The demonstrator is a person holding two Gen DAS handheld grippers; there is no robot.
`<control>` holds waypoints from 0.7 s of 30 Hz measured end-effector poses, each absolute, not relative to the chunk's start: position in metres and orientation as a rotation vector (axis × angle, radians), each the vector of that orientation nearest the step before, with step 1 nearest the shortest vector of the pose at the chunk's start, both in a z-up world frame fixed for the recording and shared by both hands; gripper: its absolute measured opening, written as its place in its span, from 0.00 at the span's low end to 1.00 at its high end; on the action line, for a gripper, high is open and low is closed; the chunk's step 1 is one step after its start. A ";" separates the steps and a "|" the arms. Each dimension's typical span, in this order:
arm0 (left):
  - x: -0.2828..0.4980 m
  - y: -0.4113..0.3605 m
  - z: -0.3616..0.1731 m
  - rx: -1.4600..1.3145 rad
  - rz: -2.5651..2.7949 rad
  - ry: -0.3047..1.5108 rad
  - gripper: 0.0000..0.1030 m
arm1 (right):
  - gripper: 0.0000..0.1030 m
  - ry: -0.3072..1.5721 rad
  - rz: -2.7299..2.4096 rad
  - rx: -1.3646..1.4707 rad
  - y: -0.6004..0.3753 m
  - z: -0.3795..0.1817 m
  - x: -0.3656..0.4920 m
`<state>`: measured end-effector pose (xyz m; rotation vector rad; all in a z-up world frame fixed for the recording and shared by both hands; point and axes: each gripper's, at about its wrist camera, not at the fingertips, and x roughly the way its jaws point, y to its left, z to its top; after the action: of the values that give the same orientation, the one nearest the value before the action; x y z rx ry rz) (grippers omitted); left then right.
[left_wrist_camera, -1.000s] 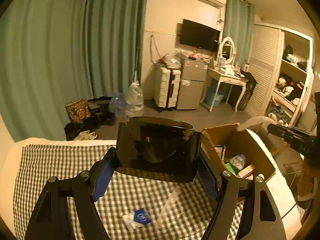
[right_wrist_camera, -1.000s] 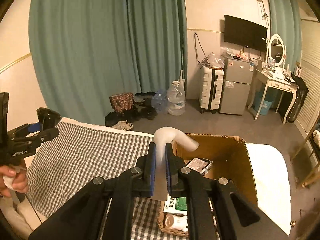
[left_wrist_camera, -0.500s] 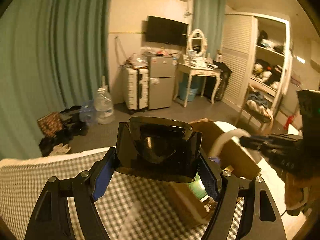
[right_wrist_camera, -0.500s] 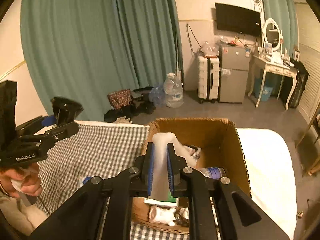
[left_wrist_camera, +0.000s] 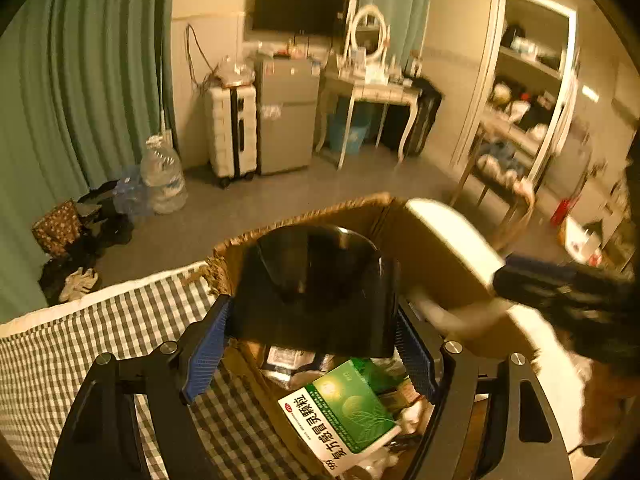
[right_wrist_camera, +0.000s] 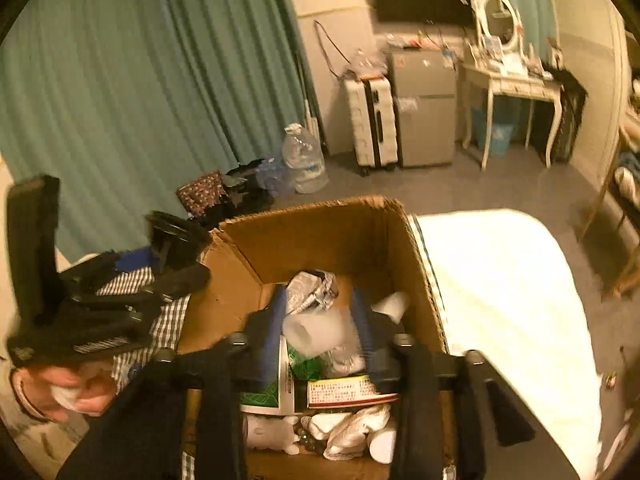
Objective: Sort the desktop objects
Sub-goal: 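Open the left tool to drop the case while the right tool drops the tube, then move both tools back over the bed toward the tissue pack and comb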
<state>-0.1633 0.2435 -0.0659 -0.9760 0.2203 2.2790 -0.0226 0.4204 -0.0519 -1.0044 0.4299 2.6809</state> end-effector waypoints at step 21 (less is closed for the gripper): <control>-0.134 0.124 0.010 -0.845 2.592 0.209 0.98 | 0.72 0.535 2.748 -0.994 0.330 -0.019 -0.062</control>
<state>-0.1339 0.1244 0.0104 -0.8447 0.2089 2.5917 -0.0624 0.3297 -0.0191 -0.9937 0.5345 2.7482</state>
